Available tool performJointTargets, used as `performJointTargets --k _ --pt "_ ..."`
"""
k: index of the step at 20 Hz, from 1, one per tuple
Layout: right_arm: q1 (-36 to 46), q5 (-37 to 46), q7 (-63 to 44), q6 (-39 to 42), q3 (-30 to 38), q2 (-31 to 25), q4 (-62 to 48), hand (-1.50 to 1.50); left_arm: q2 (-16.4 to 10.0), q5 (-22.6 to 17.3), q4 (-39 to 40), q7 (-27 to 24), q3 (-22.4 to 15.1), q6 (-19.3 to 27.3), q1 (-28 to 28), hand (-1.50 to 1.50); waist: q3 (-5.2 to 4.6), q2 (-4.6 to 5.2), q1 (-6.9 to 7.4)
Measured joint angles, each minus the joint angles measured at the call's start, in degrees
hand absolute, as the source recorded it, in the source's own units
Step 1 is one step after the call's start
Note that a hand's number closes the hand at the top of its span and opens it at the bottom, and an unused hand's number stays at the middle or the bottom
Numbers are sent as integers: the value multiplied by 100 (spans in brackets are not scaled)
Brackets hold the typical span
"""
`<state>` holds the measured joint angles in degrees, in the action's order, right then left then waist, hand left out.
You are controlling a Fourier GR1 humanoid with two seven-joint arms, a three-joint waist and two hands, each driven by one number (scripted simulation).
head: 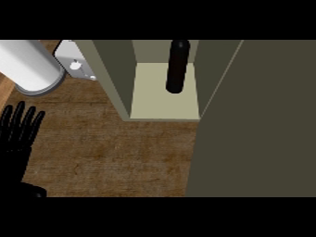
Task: Pick up the wine, place it into the cabinet and close the cabinet
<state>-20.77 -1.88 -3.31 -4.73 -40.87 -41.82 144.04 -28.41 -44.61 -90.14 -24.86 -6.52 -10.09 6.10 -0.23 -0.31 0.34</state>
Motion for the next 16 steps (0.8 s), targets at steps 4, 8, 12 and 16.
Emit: performJointTargets --k 4,8,12,16 --pt "223 15 -147 80 -64 68 -23 150 -151 -90 54 34 156 -231 53 -150 -3 10 37" --pt "532 4 -280 164 90 211 -52 150 -278 -206 167 104 283 -446 -37 -150 -12 33 102" --pt "847 -8 -497 197 209 434 -88 150 -398 -318 221 184 411 -579 -87 -150 -20 45 180" --pt "1384 -39 -856 172 418 797 -173 150 -423 -375 202 234 434 -663 -127 -150 -24 68 293"
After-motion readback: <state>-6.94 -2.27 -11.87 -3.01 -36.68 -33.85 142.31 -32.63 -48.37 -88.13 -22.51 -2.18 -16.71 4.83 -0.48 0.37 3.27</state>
